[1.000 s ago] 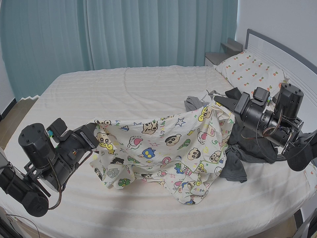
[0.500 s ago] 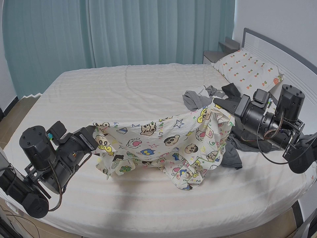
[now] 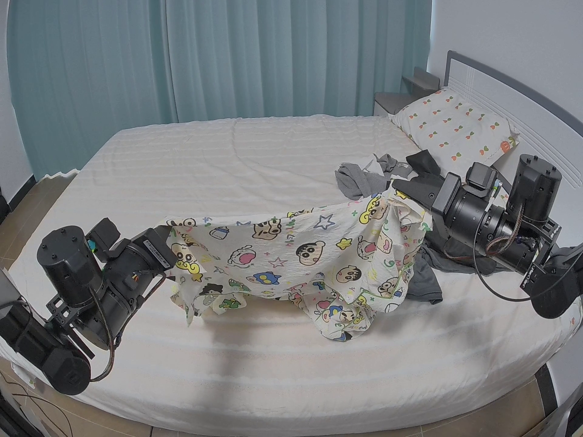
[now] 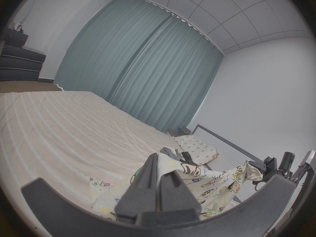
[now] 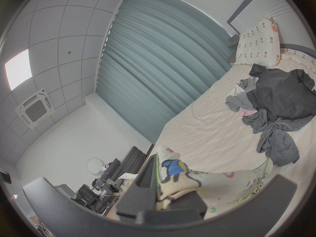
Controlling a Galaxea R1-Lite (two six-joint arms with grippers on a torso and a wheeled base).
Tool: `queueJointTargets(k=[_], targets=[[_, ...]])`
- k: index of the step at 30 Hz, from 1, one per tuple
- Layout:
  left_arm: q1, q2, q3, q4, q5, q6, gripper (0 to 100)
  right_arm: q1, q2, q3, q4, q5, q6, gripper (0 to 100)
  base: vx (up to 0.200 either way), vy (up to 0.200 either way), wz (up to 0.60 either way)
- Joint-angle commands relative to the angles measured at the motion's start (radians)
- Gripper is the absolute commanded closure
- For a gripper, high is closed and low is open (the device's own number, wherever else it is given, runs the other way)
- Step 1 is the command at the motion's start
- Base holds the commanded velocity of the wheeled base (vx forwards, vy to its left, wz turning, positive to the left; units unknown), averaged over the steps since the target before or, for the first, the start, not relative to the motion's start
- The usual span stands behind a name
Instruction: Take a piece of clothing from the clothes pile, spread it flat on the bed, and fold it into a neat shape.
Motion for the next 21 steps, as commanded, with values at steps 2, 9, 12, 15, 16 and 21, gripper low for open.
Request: queueJointTargets(k=[2, 9, 12, 15, 16, 21], targets=[[0.033, 0.0, -0.014, 0.0, 0.001, 0.001, 100, 0.002, -0.001, -0.002, -0.001, 0.0, 0.0, 100, 0.0, 0.2, 0.0], [0.05, -0.006, -0.017, 0.0, 0.001, 0.003, 100, 0.005, -0.004, -0.006, -0.001, 0.002, 0.0, 100, 0.0, 0.2, 0.0], [0.062, -0.013, -0.024, 0.0, 0.001, 0.013, 100, 0.014, -0.006, -0.009, -0.001, 0.002, 0.0, 100, 0.0, 0.2, 0.0], [0.074, -0.021, -0.032, 0.0, 0.001, 0.023, 100, 0.023, -0.01, -0.012, -0.001, 0.002, -0.002, 100, 0.0, 0.2, 0.0], [0.074, -0.021, -0.032, 0.0, 0.002, 0.023, 100, 0.025, -0.012, -0.012, -0.001, 0.0, -0.002, 100, 0.0, 0.2, 0.0], [0.077, -0.047, -0.032, 0.0, 0.002, 0.023, 100, 0.044, -0.02, -0.02, -0.001, 0.0, -0.008, 100, 0.0, 0.2, 0.0]])
